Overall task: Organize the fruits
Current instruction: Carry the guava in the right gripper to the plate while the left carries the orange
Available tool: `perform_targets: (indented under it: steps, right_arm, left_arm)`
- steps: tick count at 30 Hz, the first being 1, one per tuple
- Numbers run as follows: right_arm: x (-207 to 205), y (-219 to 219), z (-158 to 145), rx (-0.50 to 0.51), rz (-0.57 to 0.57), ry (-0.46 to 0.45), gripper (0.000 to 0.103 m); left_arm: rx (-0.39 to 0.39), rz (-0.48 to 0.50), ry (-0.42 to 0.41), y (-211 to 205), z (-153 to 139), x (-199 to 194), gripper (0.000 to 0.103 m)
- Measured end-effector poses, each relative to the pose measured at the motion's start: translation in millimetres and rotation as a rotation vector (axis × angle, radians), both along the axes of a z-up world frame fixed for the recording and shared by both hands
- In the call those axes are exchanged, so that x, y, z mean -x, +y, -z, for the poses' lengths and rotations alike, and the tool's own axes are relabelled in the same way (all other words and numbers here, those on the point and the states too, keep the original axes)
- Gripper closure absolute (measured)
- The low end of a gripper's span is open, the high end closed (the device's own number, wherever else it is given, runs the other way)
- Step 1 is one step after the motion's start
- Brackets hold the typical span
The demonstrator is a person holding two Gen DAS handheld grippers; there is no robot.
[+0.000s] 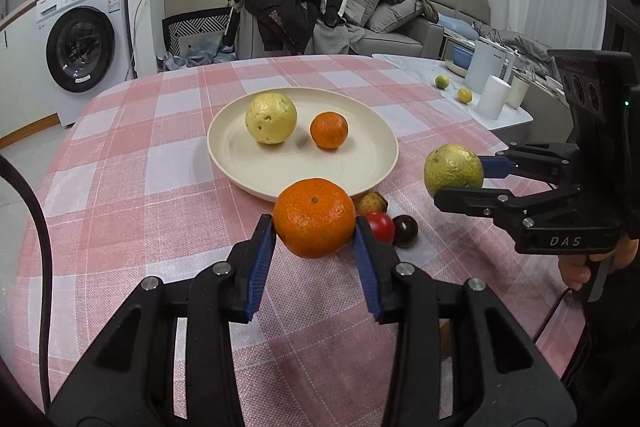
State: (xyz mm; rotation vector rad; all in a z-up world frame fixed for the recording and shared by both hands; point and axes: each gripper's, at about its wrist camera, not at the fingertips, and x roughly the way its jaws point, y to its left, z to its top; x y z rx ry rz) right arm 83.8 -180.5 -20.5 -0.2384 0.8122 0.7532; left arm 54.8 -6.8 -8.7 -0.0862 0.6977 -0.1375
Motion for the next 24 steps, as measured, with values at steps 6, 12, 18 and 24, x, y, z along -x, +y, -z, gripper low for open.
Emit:
perform_targets:
  steps: [6,12,18,24]
  right_arm:
    - [-2,0,-12,-0.041,0.010,-0.029,0.056]
    - [-8,1,-22,-0.057,0.025,-0.044,0.056]
    - [-18,0,-29,-0.080,0.042,-0.046,0.056]
    - [-27,-3,-39,-0.118,0.074,-0.081,0.055]
  left_arm:
    - [0.002,-0.013,-0.017,3,-7,-6,0.067]
    - [0.006,-0.028,-0.025,7,-11,-15,0.067]
    - [-0.003,-0.046,-0.047,10,-18,-23,0.067]
    - [-0.015,-0.070,-0.065,13,-21,-35,0.067]
